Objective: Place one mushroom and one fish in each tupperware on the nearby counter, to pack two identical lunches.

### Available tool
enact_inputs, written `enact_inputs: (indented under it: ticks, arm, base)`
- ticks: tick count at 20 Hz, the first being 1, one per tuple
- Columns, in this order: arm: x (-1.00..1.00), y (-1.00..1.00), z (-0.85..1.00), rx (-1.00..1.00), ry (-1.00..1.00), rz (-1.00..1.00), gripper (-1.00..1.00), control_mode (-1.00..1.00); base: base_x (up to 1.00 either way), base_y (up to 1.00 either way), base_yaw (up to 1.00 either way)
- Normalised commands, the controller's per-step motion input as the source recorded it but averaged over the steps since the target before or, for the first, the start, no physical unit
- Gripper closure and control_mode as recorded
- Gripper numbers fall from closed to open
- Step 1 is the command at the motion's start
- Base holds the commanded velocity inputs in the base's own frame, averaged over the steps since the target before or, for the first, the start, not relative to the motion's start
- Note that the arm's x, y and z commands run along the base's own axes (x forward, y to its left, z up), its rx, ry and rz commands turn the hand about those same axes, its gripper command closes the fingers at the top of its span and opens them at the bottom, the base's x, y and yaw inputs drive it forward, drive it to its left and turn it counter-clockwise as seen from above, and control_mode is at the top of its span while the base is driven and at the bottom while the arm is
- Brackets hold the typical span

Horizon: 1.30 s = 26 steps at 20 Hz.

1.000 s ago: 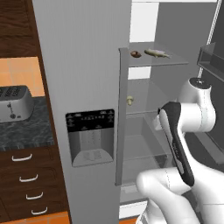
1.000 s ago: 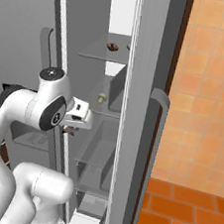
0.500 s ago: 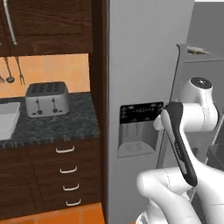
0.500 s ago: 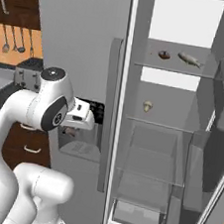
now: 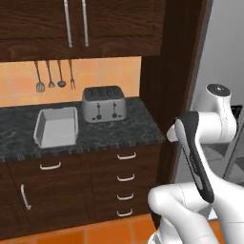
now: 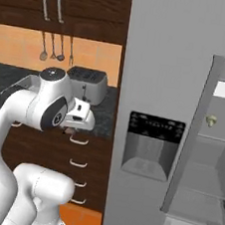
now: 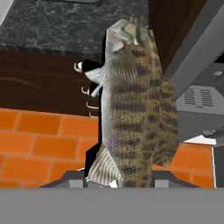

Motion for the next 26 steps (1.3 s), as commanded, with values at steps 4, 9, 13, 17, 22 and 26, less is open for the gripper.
enact_inputs:
  ticks: [4,9,13,17,22,26]
  arm:
    - [0.00,0.00,0.00,0.00,0.00,0.00,1.00,1.00]
    - [0.00,0.00,0.00,0.00,0.00,0.00,1.00,1.00]
    - [0.00,0.00,0.00,0.00,0.00,0.00,1.00,1.00]
    - [0.00,0.00,0.00,0.00,0.00,0.00,1.00,1.00]
    - [0.97,0.05,-0.95,0.13,0.17,0.00,1.00,-1.00]
    - [0.98,-0.07,-0.57,0.12,0.23,0.00,1.00,-1.00]
  base:
    - [0.52,1.00,0.00]
    - [0.91,1.00,0.00]
    - [0.24,1.00,0.00]
    - [0.33,0.71,-0.01]
    - [0.00,0.00,0.00]
    - [0.00,0.00,0.00]
